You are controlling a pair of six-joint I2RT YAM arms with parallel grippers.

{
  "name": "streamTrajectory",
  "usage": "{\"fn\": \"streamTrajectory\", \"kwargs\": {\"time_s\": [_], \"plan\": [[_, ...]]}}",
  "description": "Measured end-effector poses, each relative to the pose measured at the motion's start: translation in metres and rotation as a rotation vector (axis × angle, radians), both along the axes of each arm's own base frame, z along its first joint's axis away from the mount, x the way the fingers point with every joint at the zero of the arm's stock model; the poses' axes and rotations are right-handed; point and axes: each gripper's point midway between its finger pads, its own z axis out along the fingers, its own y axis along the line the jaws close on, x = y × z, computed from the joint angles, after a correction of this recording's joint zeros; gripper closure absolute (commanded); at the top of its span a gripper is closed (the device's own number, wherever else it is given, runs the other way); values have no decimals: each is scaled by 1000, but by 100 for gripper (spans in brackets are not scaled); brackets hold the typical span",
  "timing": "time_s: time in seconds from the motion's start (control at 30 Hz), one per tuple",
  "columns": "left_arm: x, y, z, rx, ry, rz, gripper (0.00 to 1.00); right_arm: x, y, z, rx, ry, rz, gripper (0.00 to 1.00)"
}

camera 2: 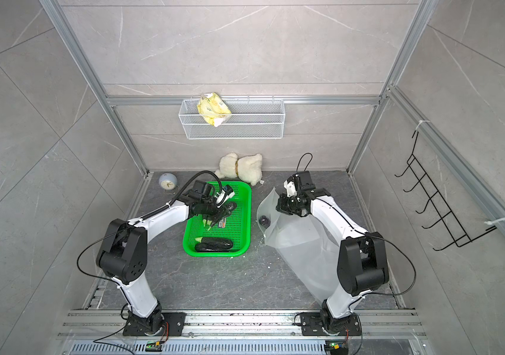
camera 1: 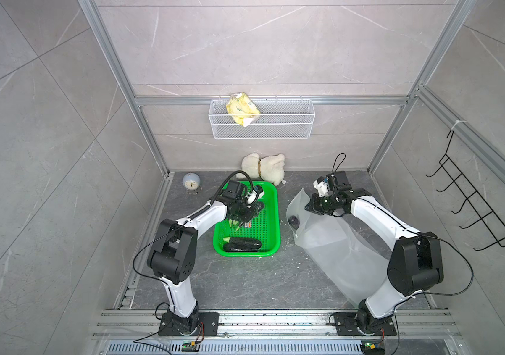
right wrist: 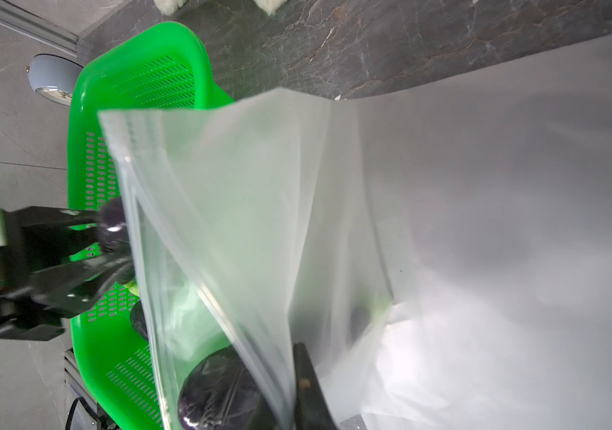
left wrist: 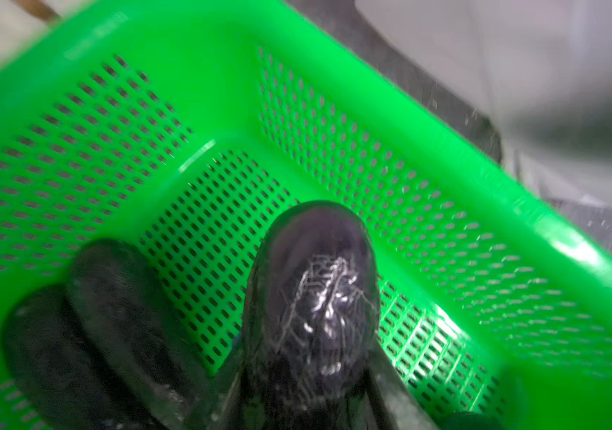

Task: Place the eggplant in a zip-top bag and seal the zipper
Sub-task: Pick up the eggplant from the basket, then place the eggplant in the zipper food storage bag.

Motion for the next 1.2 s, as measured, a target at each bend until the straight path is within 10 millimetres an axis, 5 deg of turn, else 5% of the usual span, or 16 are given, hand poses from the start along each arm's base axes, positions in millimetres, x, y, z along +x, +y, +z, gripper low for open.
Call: {"fn": "streamTrajectory", "kwargs": {"time_s": [0.27,0.6,0.87,1.2], "plan": [[8,-19,71,-268,-127,91,68,-5,9,-4,2,9,16,92],[-4,-96,140,-612,-197,104,68,-7,18,-5,12,5,29,92],[-14,-138,148,-750,-293,100,68,-7,25,-2,61,6,37,92],[8,-154,100,-824,-276,138,69,-12,26,6,85,11,34,92]]}}
